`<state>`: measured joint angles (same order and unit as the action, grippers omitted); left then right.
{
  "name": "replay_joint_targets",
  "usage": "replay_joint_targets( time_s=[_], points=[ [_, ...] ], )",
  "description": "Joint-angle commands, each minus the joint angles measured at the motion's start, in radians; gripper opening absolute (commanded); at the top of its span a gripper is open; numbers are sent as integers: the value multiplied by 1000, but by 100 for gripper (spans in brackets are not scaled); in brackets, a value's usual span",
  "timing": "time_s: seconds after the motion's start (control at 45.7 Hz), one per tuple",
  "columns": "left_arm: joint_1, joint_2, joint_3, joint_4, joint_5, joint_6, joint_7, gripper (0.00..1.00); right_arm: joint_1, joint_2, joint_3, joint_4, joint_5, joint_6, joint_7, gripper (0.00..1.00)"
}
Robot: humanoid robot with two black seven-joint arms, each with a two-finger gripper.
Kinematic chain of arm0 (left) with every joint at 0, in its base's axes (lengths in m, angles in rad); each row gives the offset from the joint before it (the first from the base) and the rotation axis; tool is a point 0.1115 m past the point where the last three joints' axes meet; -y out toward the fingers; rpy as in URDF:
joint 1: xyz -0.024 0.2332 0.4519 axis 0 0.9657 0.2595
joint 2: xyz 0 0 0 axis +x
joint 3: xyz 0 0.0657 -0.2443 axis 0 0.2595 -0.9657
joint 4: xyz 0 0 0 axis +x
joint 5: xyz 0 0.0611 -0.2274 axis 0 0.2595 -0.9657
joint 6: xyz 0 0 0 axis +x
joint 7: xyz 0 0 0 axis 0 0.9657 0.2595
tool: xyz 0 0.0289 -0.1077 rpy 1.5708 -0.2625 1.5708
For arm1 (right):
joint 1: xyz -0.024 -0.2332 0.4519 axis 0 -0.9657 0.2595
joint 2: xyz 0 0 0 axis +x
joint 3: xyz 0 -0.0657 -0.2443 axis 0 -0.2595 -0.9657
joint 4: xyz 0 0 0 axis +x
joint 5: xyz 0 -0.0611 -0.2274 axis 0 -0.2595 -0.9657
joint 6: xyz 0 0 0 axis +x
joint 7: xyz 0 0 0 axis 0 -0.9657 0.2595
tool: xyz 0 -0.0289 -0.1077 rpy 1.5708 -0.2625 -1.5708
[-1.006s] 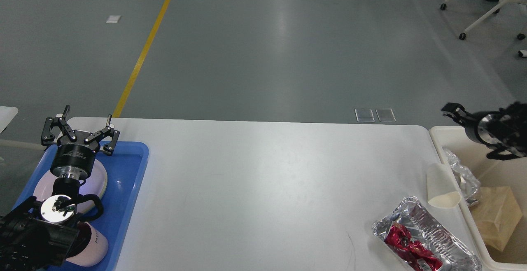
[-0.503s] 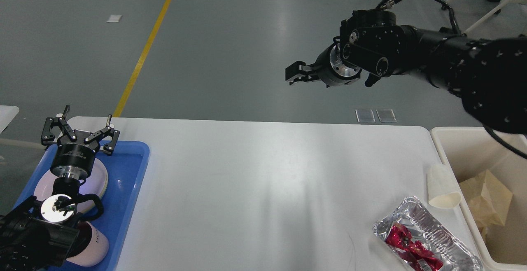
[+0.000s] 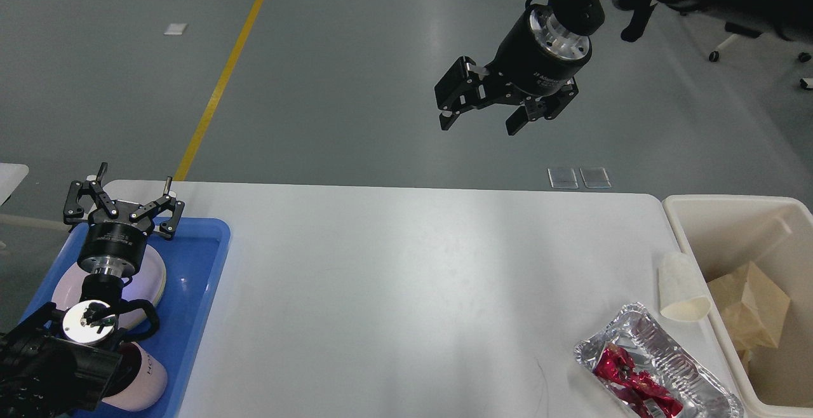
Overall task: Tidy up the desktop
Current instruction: 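Raise the right gripper and lower it onto the plastic bag of red cans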
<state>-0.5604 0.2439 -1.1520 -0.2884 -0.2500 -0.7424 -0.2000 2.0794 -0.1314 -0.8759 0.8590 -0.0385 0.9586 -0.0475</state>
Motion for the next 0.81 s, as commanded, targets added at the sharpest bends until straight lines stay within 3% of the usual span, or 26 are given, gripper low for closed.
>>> replay_joint_targets(
  time_s=[0.0, 0.394, 0.547, 0.787],
  points=[
    [0, 0, 0, 0, 0, 0, 1, 96, 19, -24, -17, 15, -4, 1, -3, 100],
    [-1, 0, 0, 0, 0, 0, 1, 96, -321, -96, -74, 2, -18, 1, -6, 100],
    [0, 0, 0, 0, 0, 0, 1, 96, -481, -108, -106, -24, -20, -115, -5, 100],
    [0, 0, -2, 0, 0, 0, 1, 96, -677, -129, -101, -121, -20, -192, -6, 100]
  ],
)
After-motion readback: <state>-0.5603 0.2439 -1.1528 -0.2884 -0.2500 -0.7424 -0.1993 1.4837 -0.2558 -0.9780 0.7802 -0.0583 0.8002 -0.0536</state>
